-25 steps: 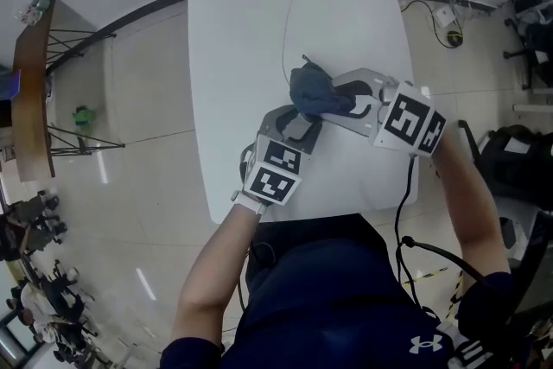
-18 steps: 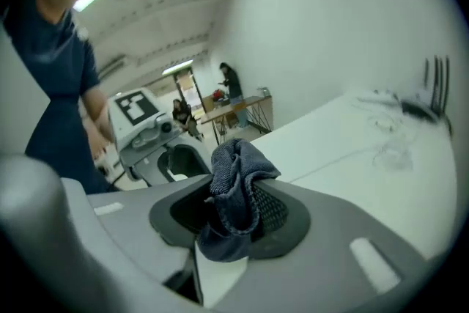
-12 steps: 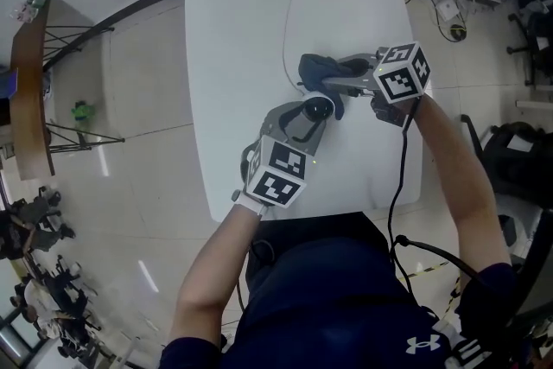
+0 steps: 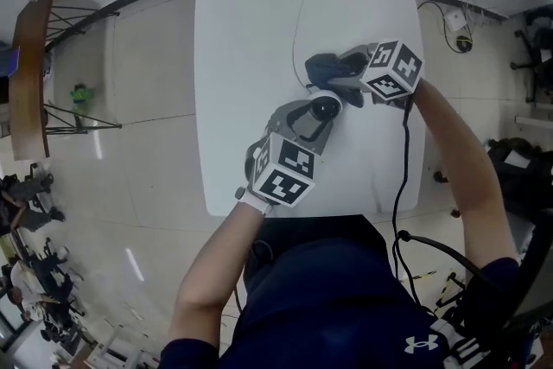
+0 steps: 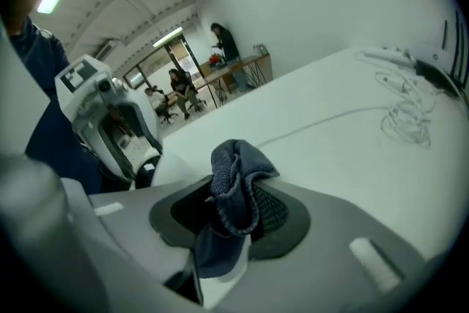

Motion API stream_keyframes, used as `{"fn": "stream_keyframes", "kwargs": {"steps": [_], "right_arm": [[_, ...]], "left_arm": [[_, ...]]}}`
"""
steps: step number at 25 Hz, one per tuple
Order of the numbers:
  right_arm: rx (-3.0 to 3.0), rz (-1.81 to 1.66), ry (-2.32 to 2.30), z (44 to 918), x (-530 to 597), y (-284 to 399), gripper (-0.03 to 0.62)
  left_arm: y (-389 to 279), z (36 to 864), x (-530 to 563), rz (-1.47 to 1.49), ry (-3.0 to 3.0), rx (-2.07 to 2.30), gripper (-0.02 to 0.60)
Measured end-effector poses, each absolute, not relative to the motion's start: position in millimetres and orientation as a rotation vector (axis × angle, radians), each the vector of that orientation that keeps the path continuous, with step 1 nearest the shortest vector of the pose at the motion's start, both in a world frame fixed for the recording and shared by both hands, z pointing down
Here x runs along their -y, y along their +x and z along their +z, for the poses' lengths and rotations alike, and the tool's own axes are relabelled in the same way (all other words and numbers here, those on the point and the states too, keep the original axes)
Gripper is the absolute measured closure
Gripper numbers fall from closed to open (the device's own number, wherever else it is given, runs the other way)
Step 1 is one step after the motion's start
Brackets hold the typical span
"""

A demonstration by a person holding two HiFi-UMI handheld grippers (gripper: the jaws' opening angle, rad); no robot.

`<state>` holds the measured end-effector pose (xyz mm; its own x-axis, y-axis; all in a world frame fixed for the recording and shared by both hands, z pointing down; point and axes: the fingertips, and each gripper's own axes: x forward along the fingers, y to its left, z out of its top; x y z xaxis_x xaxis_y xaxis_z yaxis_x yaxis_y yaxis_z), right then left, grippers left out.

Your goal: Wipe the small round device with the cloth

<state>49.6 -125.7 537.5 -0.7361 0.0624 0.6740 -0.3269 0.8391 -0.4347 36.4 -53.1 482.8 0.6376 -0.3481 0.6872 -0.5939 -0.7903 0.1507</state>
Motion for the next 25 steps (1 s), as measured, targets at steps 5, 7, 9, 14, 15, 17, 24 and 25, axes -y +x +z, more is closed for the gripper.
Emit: {"fn": "stream_keyframes", "kwargs": {"steps": [5,7,9,14,15,17,24,25], "right_arm": [[2.557,0.765,-0.059,412.4,127.2,13.8,0.468],[2.527,0.585,-0.162,395.2,112.7,1.1,0.468],[2.446,0.298,-0.181,402.8,94.7,-3.2,0.467],[2.368,0.099,-0.143,441.9,68.5,2.3,0.467],[2.381,0.158,-0.125,447.1,74.0,2.0,0.467],[2.411,0.315,-0.092,456.5,90.8,3.7,0.468],[2.367,0.92,-0.073,501.4,129.3,6.0,0.468],[2.34,0.919,-0.069,512.9,130.3,7.0,0.468]], "left_arm": [[30.6,482.2,51.6,0.939,2.488,0.757,0.412],[27.9,482.2,52.5,0.928,2.476,0.788,0.412],[29.0,482.4,53.2,0.916,2.469,0.819,0.411],[33.8,484.6,50.4,0.903,2.467,0.81,0.411],[31.7,483.9,51.3,0.901,2.465,0.806,0.411],[28.6,482.5,52.5,0.905,2.465,0.801,0.411],[30.7,481.5,52.9,0.923,2.471,0.803,0.411],[31.1,481.3,53.6,0.924,2.471,0.805,0.411]]}}
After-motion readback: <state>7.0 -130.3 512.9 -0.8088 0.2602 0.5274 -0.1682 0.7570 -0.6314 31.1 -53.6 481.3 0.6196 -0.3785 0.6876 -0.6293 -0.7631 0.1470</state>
